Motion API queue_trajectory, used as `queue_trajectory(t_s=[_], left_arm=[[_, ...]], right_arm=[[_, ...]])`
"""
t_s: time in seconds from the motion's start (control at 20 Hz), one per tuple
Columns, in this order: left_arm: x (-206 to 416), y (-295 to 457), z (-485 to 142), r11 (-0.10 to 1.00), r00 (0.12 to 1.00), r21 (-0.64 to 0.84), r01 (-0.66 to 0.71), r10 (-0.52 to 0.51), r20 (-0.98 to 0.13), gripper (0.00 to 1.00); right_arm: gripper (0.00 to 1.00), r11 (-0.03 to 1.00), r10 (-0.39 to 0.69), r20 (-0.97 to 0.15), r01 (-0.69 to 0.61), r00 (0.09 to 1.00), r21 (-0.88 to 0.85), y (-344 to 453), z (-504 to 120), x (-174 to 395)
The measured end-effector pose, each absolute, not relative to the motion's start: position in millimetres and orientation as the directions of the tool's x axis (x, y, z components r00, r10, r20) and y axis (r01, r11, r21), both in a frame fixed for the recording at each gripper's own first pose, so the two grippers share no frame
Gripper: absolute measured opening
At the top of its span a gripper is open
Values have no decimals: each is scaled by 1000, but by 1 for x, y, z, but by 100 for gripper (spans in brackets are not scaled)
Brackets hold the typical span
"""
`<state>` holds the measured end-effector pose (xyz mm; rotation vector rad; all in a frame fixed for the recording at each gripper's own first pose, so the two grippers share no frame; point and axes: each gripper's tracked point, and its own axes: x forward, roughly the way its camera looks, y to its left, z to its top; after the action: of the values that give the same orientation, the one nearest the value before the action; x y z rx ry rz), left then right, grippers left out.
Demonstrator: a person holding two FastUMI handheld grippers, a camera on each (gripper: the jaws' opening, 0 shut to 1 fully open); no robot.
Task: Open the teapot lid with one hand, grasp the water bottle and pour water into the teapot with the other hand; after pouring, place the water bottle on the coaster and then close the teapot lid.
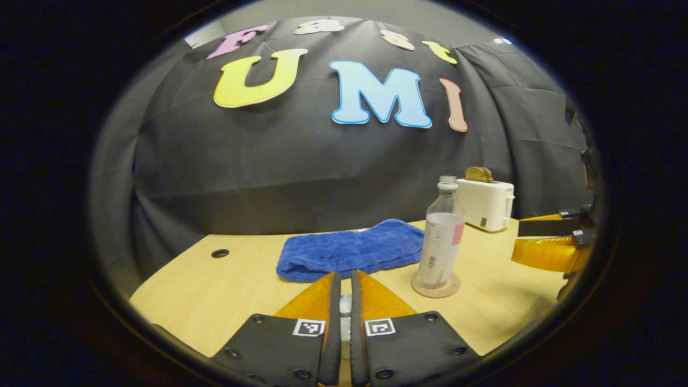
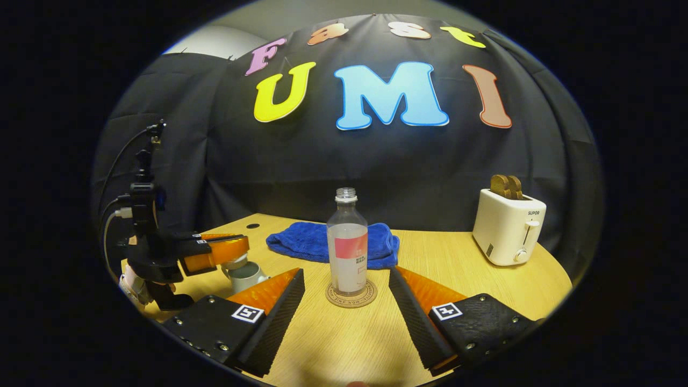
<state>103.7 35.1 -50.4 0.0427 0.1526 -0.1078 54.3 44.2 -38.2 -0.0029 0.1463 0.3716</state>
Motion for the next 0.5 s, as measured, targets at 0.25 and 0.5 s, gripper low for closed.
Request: queue_trajectory(t_s=[0.25, 0.5], left_arm=[[108, 24, -60, 992, 981, 58, 112, -101, -167, 13], [108, 21, -65, 992, 982, 76, 104, -90, -168, 14]], right_arm=[[98, 926, 378, -129, -375, 917, 49, 42, -34, 49], [98, 931, 364, -127, -359, 923, 61, 32, -38, 48]])
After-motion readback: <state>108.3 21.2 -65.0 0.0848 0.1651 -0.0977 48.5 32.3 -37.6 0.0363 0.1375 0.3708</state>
